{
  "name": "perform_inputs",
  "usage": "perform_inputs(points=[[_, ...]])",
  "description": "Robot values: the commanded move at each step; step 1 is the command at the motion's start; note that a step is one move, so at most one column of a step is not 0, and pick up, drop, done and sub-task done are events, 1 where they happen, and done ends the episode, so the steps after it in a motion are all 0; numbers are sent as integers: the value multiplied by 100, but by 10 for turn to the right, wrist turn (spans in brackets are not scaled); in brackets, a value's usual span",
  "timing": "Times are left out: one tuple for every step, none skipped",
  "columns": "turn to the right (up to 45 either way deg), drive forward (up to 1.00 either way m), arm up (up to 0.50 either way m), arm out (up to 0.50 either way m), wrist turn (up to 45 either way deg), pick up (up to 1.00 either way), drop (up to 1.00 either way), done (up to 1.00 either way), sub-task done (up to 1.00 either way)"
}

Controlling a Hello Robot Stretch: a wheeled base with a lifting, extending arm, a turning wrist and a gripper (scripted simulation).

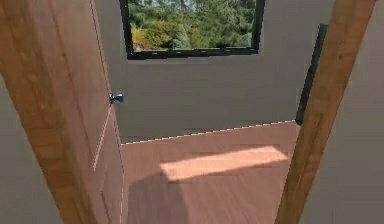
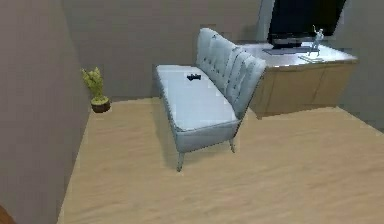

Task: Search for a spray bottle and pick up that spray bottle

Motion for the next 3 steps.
perform_inputs(points=[[0,20,0,0,0,0,0,0,0],[-30,0,0,0,0,0,0,0,0],[0,100,0,0,0,0,0,0,0]])
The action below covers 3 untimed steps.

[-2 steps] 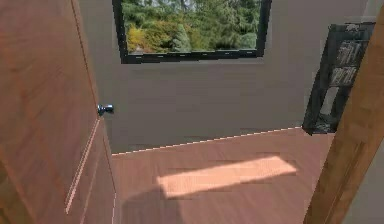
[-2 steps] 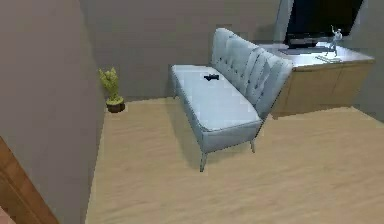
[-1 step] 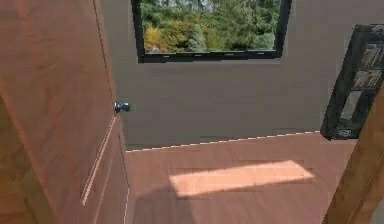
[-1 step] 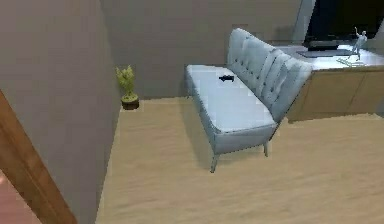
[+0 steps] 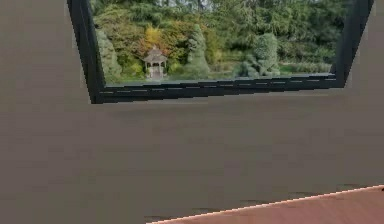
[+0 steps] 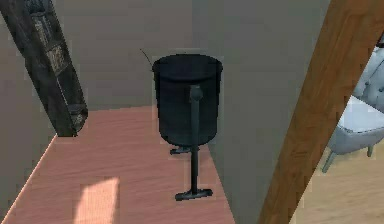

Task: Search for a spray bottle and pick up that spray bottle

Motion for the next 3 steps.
perform_inputs(points=[[0,10,0,0,0,0,0,0,0],[-30,0,0,0,0,0,0,0,0],[360,0,0,0,0,0,0,0,0]])
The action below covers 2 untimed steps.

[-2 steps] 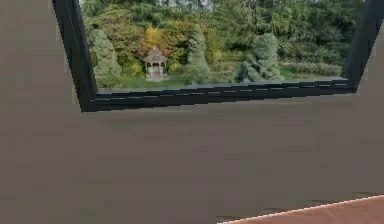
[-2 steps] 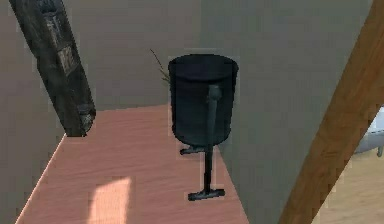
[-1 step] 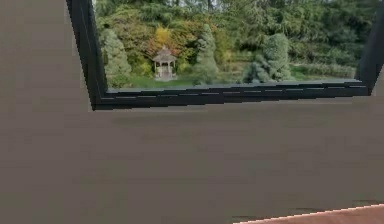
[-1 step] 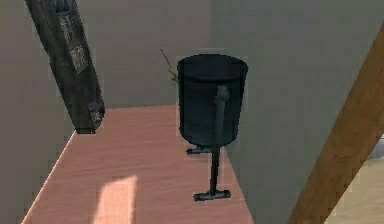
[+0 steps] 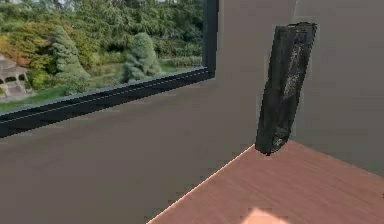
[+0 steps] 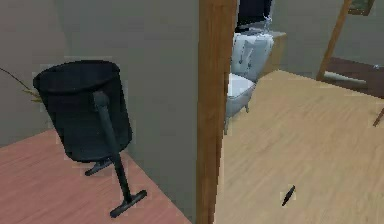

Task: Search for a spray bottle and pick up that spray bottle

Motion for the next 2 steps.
perform_inputs(points=[[0,20,0,0,0,0,0,0,0],[-450,0,0,0,0,0,0,0,0]])
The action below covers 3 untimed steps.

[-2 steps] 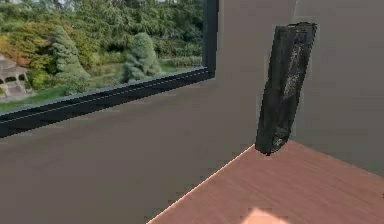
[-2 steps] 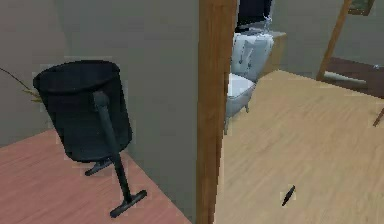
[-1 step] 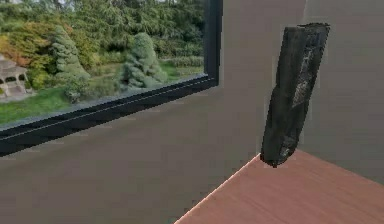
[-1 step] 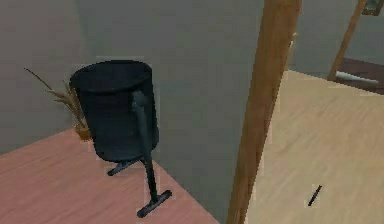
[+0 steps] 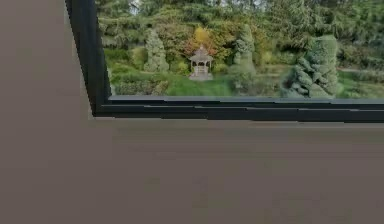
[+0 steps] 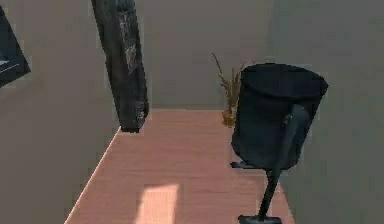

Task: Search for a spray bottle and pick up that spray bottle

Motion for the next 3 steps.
perform_inputs(points=[[-450,0,0,0,0,0,0,0,0],[-450,0,0,0,0,0,0,0,0],[-150,0,0,0,0,0,0,0,0]])
